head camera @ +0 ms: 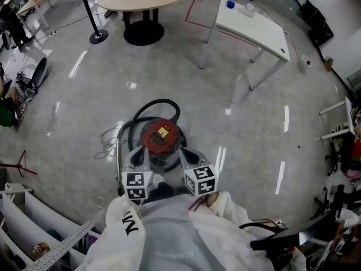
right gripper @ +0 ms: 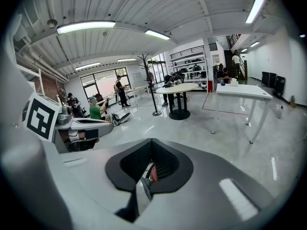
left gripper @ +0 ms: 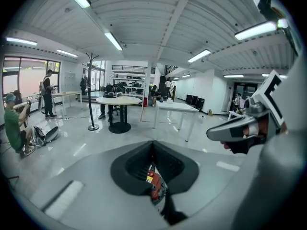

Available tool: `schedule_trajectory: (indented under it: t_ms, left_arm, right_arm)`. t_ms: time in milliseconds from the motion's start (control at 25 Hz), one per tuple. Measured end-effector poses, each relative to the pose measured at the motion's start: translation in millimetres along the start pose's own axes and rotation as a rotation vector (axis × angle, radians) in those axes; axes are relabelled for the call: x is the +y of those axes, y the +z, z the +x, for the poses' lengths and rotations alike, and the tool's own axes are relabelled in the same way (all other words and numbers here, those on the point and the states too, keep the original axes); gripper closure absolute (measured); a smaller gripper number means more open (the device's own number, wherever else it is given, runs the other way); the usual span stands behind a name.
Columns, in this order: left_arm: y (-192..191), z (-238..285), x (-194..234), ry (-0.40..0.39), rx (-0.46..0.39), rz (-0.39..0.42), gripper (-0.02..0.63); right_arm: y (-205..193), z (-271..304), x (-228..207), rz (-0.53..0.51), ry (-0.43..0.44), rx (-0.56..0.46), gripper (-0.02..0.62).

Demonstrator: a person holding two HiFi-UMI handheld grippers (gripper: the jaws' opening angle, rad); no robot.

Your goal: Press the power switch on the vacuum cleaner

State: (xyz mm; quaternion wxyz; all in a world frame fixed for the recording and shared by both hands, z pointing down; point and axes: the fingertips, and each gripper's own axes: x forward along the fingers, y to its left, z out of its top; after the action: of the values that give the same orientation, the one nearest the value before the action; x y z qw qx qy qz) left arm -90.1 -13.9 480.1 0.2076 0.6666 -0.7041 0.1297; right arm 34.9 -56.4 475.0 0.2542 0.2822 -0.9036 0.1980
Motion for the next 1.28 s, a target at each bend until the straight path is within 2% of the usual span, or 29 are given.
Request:
schedule_trajectory:
  t_ms: [320, 800, 1280]
  left_arm:
    - [-6, -3, 7, 0.014, -0.001, -0.04, 0.606]
    - [-27, 10, 19, 0.075, 0.043, -0.074, 0.606]
    - [-50, 59, 21, 0.087, 0.113, -0.064, 0.606]
  right_arm:
    - [1, 3, -2, -0.014, -0.015, 0.021, 0.595]
    - [-3, 36, -23, -0.03, 0.014, 0.069, 0.595]
    - [-29, 83, -61, -0.008, 0.046, 0.146, 0.595]
